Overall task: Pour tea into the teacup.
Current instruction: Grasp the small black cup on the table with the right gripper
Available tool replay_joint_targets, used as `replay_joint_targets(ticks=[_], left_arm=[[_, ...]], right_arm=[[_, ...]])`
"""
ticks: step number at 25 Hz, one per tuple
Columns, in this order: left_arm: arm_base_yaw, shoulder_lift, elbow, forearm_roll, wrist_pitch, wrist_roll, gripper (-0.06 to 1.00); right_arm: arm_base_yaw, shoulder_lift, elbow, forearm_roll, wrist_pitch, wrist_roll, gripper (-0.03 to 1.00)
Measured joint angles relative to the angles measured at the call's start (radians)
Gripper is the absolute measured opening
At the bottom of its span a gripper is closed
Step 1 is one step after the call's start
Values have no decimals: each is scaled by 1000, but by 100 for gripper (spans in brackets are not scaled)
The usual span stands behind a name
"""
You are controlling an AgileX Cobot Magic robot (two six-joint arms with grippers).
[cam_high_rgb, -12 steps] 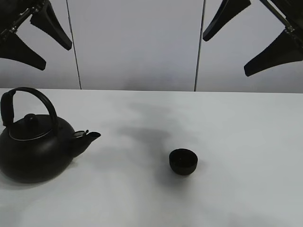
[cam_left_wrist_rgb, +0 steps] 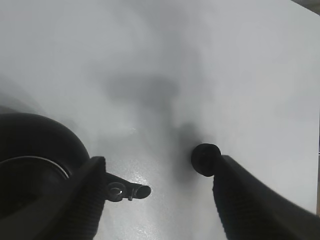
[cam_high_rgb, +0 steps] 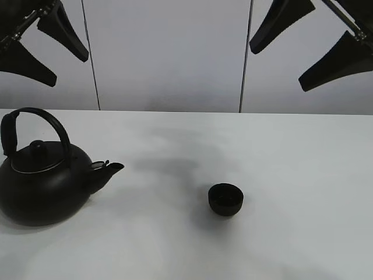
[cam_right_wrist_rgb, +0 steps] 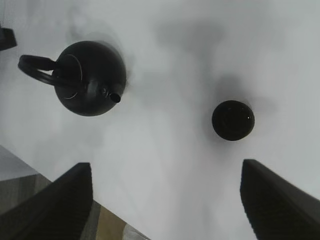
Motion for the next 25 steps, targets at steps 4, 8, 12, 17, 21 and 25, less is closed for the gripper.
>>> replay_joint_targets(ticks=[4,8,12,17,21,25], left_arm=[[0,0,0,0,0,0,45],[0,0,0,0,0,0,45],[0,0,0,0,-1,0,45],[0,0,0,0,-1,0,45],[0,0,0,0,-4,0,45],[0,0,0,0,-4,0,45]], right_arm=[[49,0,-83,-49,66,-34,56],[175,0,-143,-236,71,14,56],[286,16,-148,-439,82,91,56],[370,133,-150,-530,95,108,56],[375,265,-150,-548,85,109,57],[375,351,-150,-551,39,119,65]])
